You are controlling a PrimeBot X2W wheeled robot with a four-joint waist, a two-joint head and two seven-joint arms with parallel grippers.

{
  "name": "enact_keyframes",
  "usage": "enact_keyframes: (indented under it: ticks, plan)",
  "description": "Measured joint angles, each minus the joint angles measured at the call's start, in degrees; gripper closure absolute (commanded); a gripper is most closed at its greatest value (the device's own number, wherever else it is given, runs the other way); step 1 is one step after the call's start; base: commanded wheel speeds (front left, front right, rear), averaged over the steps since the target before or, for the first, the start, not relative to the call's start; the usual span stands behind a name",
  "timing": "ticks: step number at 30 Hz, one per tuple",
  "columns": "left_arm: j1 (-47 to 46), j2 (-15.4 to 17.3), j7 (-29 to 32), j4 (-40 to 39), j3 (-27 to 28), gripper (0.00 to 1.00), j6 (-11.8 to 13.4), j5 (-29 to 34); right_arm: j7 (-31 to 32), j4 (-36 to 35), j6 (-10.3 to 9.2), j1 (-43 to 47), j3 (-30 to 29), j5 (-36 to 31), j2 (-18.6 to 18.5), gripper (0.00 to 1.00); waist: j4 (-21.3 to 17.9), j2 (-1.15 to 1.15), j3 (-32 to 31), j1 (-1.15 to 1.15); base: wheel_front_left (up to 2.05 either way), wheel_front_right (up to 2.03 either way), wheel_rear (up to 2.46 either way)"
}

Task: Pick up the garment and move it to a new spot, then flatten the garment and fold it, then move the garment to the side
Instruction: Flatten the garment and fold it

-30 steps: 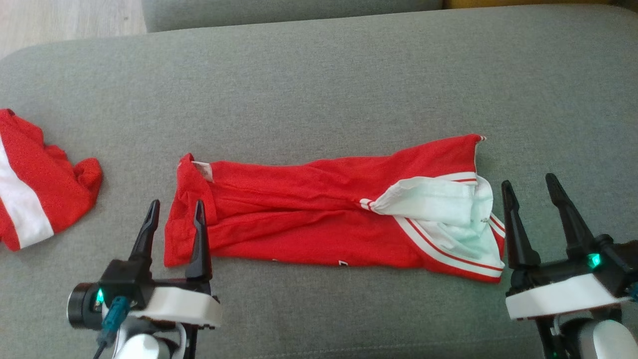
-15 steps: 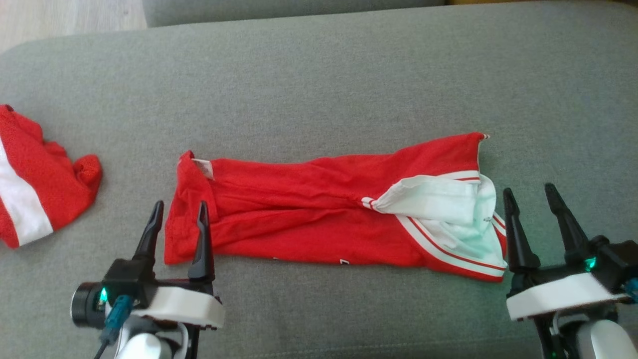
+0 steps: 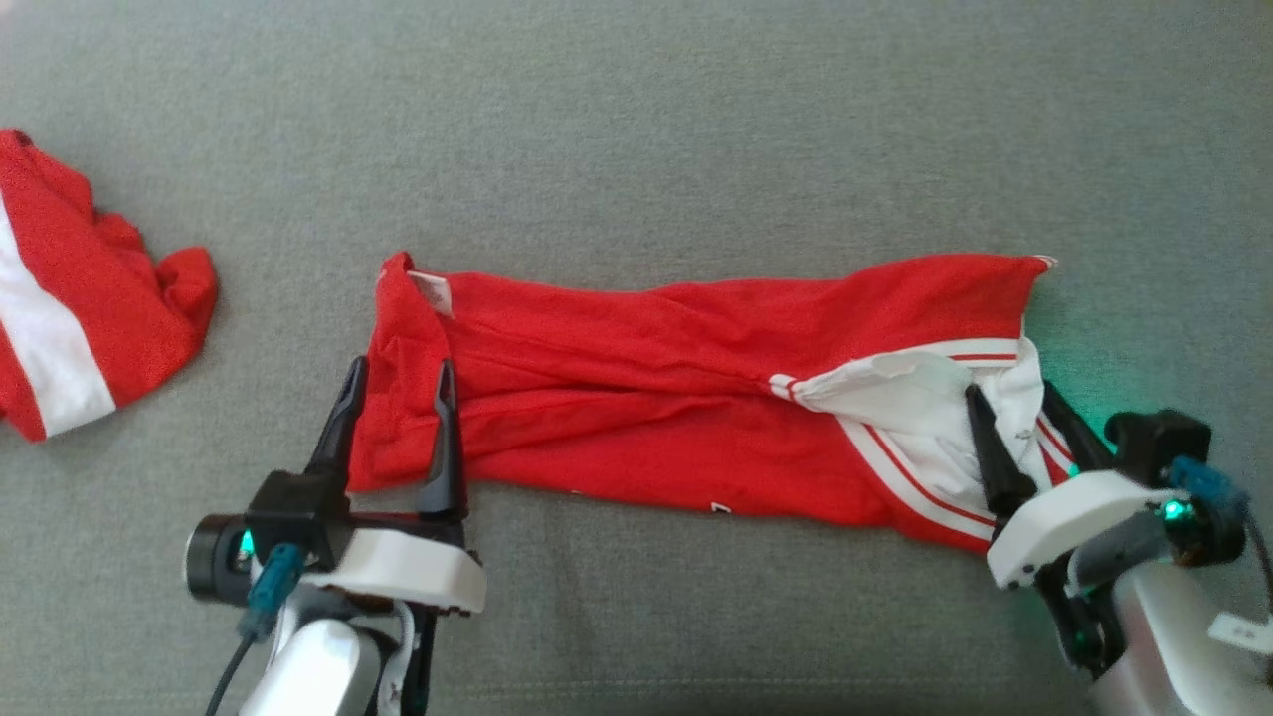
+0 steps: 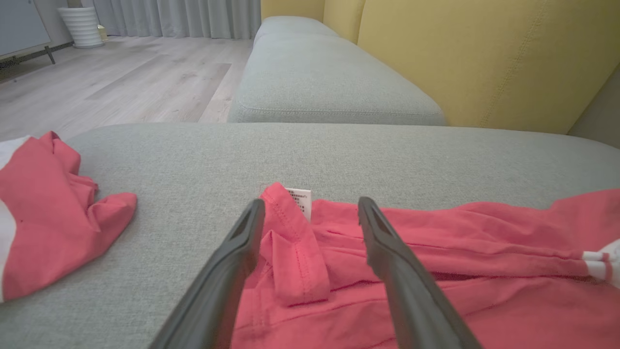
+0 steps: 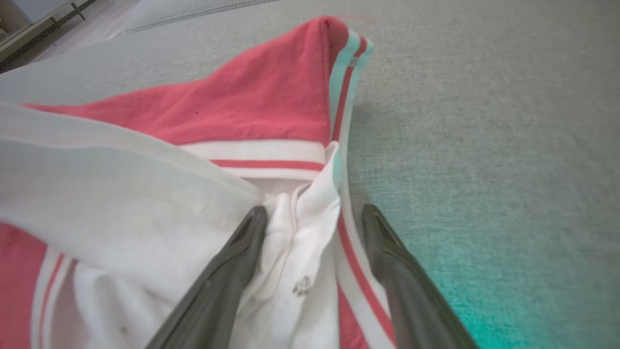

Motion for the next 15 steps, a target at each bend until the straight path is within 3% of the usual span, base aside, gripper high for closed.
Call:
enact_keyframes:
  ticks: [5,6,7,15]
  plan:
    - [-1.1,-0.6,0.0,0.0,0.2,0.0,-0.5,0.2,3.2,1.0,0.01,-2.1,0.4,2.1,-0.3,0.0,0.8,0.0,1.0,0.0,0.0,0.0,0.0]
    - [-1.1,-0.7,0.0,0.0,0.3,0.0,-0.5,0.5,3.5,0.9,0.01,-2.2,0.5,2.5,-0.4,0.63,0.8,0.0,1.1,0.0,0.0,0.0,0.0]
    - [-1.1,-0.8,0.0,0.0,0.4,0.0,-0.5,0.6,3.6,0.9,0.01,-2.3,0.6,2.9,-0.4,1.0,0.7,0.0,1.1,0.0,0.0,0.0,0.0]
    - [-1.0,-0.9,0.0,-0.1,1.2,0.0,-1.0,1.1,2.9,-1.3,0.04,-1.2,0.4,2.9,-0.3,1.0,-0.7,0.0,0.7,0.0,0.0,0.0,0.0]
